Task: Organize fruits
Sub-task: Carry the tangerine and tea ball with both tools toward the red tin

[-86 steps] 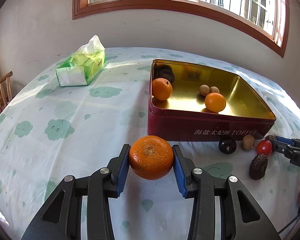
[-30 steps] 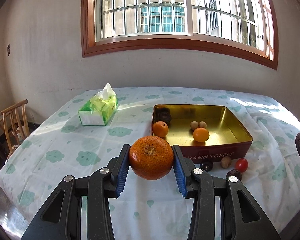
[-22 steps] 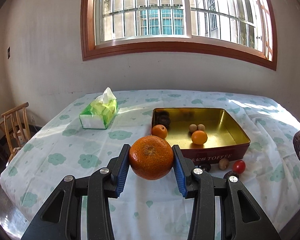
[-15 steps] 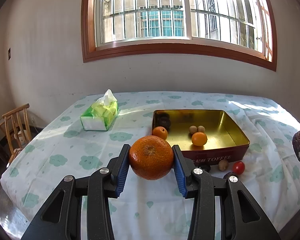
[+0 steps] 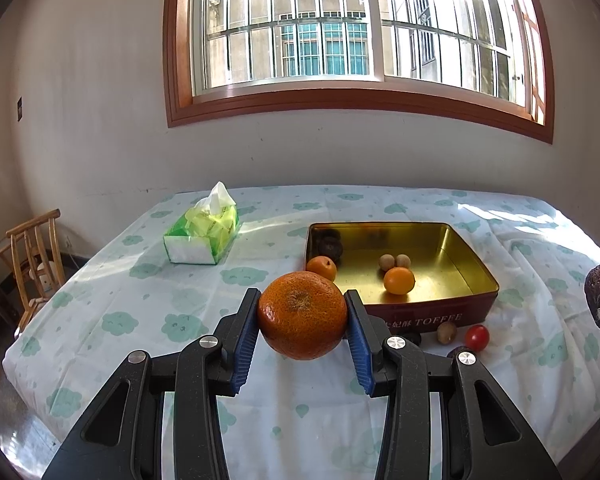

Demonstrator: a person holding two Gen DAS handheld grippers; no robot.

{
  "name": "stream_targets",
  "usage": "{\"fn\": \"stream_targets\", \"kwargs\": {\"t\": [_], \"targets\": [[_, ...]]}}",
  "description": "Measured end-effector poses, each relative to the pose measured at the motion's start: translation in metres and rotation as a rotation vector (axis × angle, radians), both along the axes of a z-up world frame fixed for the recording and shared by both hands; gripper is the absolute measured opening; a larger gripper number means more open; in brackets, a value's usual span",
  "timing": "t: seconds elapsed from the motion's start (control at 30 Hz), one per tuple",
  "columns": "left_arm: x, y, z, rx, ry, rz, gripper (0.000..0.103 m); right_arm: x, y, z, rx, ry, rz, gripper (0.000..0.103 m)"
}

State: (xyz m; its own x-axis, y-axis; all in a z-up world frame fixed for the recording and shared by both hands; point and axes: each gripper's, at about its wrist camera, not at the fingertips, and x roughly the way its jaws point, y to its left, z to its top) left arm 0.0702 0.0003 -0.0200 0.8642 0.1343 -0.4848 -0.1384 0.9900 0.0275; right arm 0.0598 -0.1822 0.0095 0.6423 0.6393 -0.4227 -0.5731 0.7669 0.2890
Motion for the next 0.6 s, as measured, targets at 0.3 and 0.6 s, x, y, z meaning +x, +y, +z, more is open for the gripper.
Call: {"fn": "stream_targets", "kwargs": {"t": [0.3, 0.6], "targets": [[0.0006, 0.0003, 0.0004, 0.003, 0.001, 0.000, 0.043, 0.0001, -0.0003, 0.0001, 0.000, -0.001, 0.000, 0.031], [0.0013, -0.0011, -0.0013, 0.007, 0.007, -0.004, 0.043, -0.0004, 0.0010, 0.0010, 0.002, -0.002, 0.002, 0.031]]}}
